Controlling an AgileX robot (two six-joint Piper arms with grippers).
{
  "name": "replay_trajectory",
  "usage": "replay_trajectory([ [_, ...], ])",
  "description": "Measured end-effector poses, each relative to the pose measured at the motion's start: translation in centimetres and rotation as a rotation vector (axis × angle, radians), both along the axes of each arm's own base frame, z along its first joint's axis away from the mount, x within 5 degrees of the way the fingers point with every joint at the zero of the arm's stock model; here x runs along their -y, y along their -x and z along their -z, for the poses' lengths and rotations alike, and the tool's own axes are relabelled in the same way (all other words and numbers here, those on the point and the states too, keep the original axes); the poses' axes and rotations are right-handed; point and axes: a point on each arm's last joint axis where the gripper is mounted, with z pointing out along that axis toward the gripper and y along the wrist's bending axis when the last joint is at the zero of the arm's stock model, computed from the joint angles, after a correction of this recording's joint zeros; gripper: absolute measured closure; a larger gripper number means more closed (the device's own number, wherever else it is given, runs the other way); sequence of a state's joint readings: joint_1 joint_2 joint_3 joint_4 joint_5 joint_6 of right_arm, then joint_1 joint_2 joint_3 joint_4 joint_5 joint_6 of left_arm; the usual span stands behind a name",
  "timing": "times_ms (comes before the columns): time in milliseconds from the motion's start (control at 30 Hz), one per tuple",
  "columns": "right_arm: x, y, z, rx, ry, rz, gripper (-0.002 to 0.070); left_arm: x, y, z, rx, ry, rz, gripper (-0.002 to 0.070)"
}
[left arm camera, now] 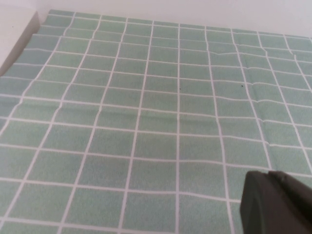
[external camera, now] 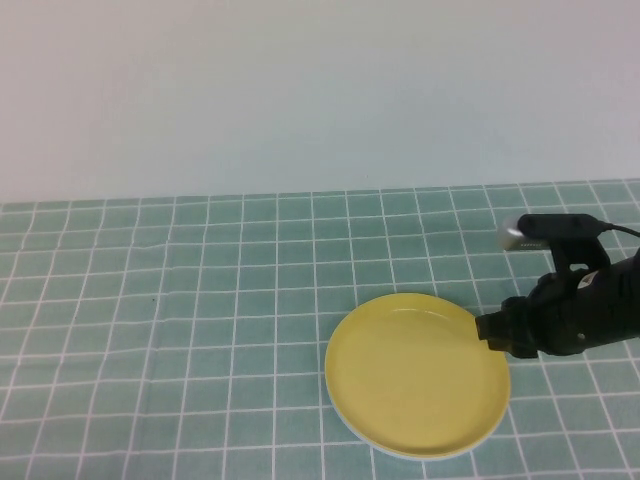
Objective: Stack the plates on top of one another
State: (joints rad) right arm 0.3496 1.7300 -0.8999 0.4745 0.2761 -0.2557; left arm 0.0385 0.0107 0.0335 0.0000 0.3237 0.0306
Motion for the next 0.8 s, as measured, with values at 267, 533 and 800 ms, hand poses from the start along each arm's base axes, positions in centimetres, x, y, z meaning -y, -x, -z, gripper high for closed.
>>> replay_trajectory([
  [267, 0.1, 0.4, -2.2, 0.082, 0.011, -0.067, 0.0374, 0.0, 0.0, 0.0, 0.000, 0.000, 0.000, 0.0675],
  [533, 1.2, 2.4, -10.3, 0.351, 0.087, -0.208, 0.0627, 0.0, 0.0, 0.0, 0.000, 0.000, 0.000, 0.0675],
  [800, 4.1, 6.6, -18.0, 0.582, 0.226, -0.184, 0.0676, 0.0, 0.0, 0.0, 0.000, 0.000, 0.000, 0.0675],
])
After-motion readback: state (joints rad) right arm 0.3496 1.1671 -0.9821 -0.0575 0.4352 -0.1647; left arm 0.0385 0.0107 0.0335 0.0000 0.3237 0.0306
